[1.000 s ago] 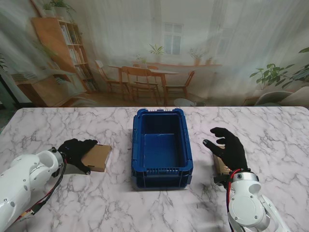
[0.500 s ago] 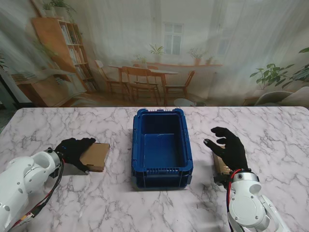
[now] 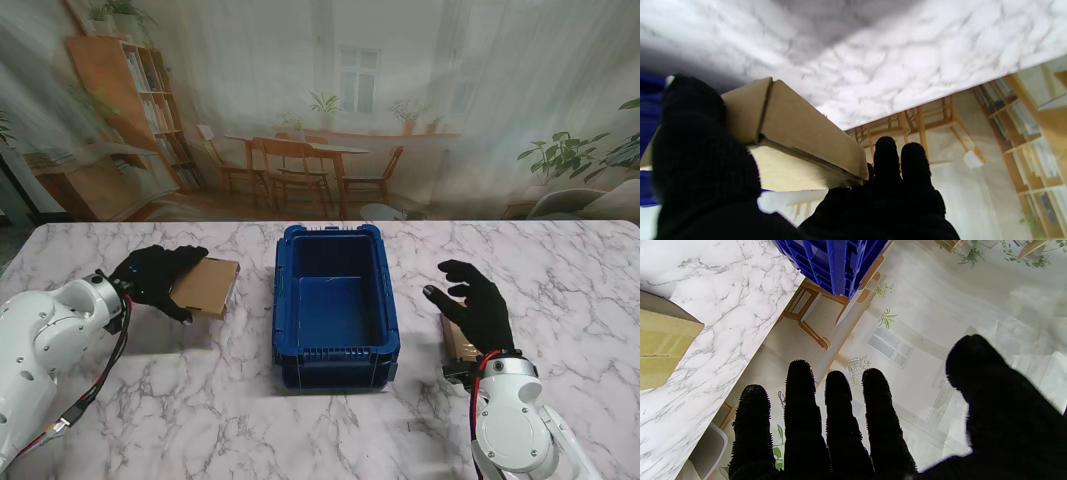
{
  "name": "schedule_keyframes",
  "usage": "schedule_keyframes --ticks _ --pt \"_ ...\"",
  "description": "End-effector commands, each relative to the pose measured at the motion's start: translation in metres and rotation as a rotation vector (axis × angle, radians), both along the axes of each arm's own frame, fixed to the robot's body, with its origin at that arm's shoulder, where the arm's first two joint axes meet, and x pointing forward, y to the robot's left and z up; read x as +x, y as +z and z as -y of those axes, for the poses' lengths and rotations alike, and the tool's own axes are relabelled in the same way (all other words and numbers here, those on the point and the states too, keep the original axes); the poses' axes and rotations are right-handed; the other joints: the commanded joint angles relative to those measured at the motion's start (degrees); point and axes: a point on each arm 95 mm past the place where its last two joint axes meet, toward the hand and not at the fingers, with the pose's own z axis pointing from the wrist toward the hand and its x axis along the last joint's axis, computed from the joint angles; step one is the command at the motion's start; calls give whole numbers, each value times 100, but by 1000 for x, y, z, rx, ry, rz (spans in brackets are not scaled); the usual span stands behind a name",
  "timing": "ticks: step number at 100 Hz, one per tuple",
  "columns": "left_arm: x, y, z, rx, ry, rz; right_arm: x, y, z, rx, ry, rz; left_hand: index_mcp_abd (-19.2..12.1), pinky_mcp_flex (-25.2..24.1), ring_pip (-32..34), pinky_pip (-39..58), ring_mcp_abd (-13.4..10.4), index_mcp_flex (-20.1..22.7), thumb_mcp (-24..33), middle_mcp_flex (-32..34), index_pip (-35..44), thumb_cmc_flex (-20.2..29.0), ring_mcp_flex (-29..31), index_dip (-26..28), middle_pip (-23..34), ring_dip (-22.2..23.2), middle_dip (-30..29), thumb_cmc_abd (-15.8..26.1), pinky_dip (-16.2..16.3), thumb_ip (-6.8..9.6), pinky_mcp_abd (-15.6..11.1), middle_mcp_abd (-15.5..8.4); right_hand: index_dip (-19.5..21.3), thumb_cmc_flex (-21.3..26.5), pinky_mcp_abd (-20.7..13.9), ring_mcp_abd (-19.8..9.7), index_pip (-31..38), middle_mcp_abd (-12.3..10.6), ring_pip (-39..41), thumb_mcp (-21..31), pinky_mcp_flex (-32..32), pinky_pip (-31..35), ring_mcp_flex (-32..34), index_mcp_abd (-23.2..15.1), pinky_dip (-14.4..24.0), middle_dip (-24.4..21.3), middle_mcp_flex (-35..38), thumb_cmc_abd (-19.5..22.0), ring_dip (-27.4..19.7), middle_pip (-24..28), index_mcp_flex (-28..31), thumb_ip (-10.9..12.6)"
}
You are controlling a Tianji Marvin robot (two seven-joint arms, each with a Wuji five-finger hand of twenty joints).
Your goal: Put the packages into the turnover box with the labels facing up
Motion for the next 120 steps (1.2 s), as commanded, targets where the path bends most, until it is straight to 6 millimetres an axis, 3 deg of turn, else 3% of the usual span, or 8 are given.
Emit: schedule_keyframes --ticks 1,37,63,81,100,115,117,120 --pt "6 28 11 -13 -35 50 -3 0 -1 9 5 2 -574 7 79 171 135 590 3262 706 940 1184 106 438 803 53 183 1118 86 719 -57 -616 -129 -245 -75 -122 -40 -96 -174 -51 -1 21 -45 -169 105 -14 -112 96 -71 24 -127 -102" --pt "6 99 60 -58 -178 107 -7 7 -6 -65 97 -15 -581 64 66 179 145 676 3191 776 942 1141 166 415 761 30 150 1100 83 732 -41 -605 -141 -235 -60 -135 -67 -114 -177 -21 36 52 -12 -175 112 -22 -110 -6 -80 14 -173 -92" --pt "-1 129 105 -112 -275 114 -9 11 -8 -103 141 8 -524 155 64 203 168 774 3213 849 951 1157 238 410 730 14 130 1112 83 766 -25 -577 -210 -187 -65 -168 -177 -175 -205 97 93 71 25 -203 102 -57 -137 -201 -98 -41 -258 -97" --pt "-9 137 133 -162 -330 88 -6 17 -14 -139 172 35 -517 226 64 210 191 846 3201 919 952 1160 300 401 723 -10 116 1100 66 761 -12 -554 -420 498 -175 -238 -553 -349 -429 533 71 51 -253 -972 66 -351 -973 -228 -195 -556 -1214 50" --pt "-15 138 155 -197 -366 54 5 25 -26 -189 192 126 -514 264 65 219 200 902 3200 984 949 1163 352 393 714 -34 103 1060 50 761 18 -543 -1225 480 -302 -340 -875 -584 -910 1155 29 -28 -611 -1521 -20 -660 -1709 -877 -487 -851 -2114 105" --pt "-17 135 168 -206 -391 32 16 26 -34 -235 204 196 -503 323 87 259 205 969 3222 1054 953 1119 422 386 717 -37 98 1025 53 776 23 -533 -1807 473 -362 -383 -2136 -544 -1028 -15 -5 -48 -744 -1828 -53 -750 -2099 -1094 -562 -939 -1990 -29" --pt "-17 135 169 -207 -393 29 17 26 -36 -239 205 206 -503 327 90 261 205 972 3224 1057 953 1117 430 385 715 -37 97 1027 53 776 22 -531 -1809 454 -367 -383 -2218 -535 -1032 -103 -11 -49 -752 -1833 -55 -755 -2110 -1086 -565 -945 -1993 -31" --pt "-17 134 172 -208 -397 26 19 26 -37 -246 207 219 -500 332 90 264 204 980 3228 1061 954 1120 434 384 712 -38 94 1026 52 777 23 -531 -1286 480 -373 -384 -2899 -520 -1035 -356 -15 -43 -758 -1846 -73 -767 -2115 -1042 -571 -962 -1838 7"
